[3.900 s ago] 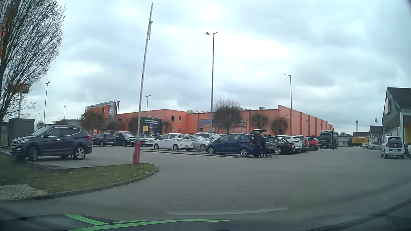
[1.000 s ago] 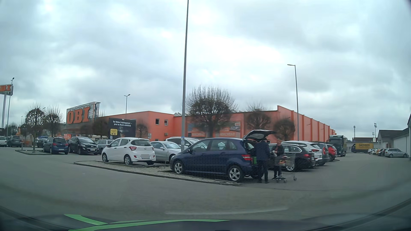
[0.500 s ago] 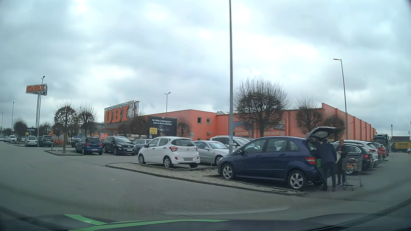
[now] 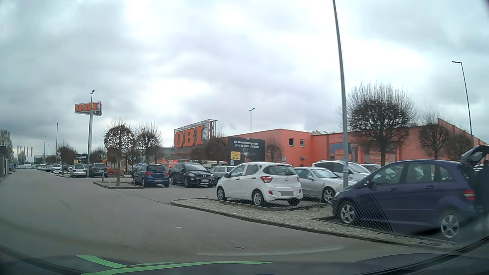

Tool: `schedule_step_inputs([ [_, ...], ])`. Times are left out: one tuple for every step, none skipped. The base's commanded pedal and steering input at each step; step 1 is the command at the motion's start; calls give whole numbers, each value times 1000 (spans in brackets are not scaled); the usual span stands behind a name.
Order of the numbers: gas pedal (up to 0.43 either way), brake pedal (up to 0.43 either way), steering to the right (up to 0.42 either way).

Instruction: Follow the waypoints while adhering to traffic rules and regulations

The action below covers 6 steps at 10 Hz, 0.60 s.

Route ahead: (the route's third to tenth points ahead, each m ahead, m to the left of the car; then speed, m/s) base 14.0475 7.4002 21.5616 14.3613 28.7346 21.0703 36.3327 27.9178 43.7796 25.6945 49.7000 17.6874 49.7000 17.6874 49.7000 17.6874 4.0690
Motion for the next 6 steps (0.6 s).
schedule_step_inputs([
  [169,0,-361],
  [169,0,-351],
  [169,0,-344],
  [169,0,-336],
  [157,0,-332],
  [157,0,-330],
])
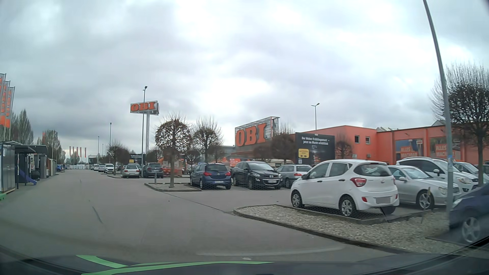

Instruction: Follow the waypoints while adhering to traffic rules and regulations

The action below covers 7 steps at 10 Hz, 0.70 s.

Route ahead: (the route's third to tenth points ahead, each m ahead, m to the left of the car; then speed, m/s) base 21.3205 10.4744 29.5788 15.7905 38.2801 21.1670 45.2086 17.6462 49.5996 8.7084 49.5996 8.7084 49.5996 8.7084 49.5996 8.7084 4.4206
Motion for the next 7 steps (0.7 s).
schedule_step_inputs([
  [157,0,-324],
  [150,0,-315],
  [138,0,-306],
  [130,0,-291],
  [130,0,-275],
  [118,0,-263],
  [98,0,-250],
])
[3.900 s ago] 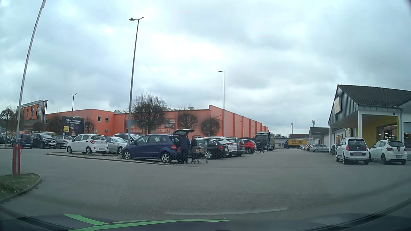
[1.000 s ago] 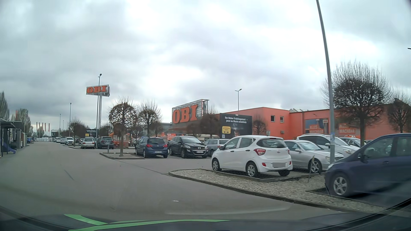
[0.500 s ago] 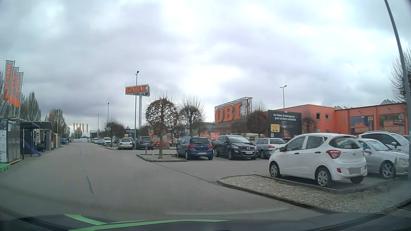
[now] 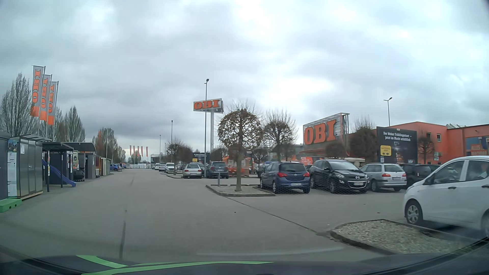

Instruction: Follow the waypoints while adhering to traffic rules and regulations

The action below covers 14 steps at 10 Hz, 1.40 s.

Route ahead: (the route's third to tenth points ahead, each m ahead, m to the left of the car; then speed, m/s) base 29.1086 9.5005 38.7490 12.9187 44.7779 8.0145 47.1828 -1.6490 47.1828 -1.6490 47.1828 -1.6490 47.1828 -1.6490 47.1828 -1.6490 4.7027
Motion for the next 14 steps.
schedule_step_inputs([
  [98,0,-239],
  [98,0,-229],
  [87,0,-220],
  [87,0,-204],
  [87,0,-191],
  [79,0,-176],
  [79,0,-163],
  [79,0,-153],
  [79,0,-142],
  [79,0,-131],
  [79,0,-121],
  [79,0,-109],
  [79,0,-98],
  [79,0,-91],
])
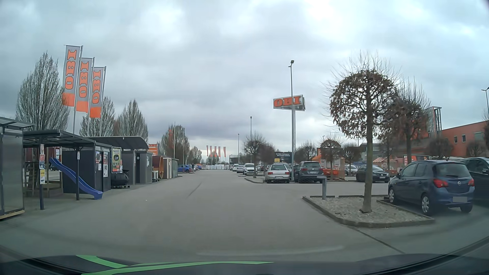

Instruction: Follow the waypoints while adhering to traffic rules and regulations

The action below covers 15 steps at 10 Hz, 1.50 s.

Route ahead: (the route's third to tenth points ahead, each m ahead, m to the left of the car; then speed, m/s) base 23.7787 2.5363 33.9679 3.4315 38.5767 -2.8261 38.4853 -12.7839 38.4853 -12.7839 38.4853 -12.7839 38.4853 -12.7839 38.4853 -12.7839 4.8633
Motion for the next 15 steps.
schedule_step_inputs([
  [79,0,-87],
  [79,0,-84],
  [79,0,-82],
  [79,0,-77],
  [79,0,-69],
  [79,0,-58],
  [79,0,-51],
  [79,0,-42],
  [79,0,-36],
  [79,0,-28],
  [79,0,-23],
  [79,0,-20],
  [79,0,-18],
  [79,0,-15],
  [79,0,-13],
])
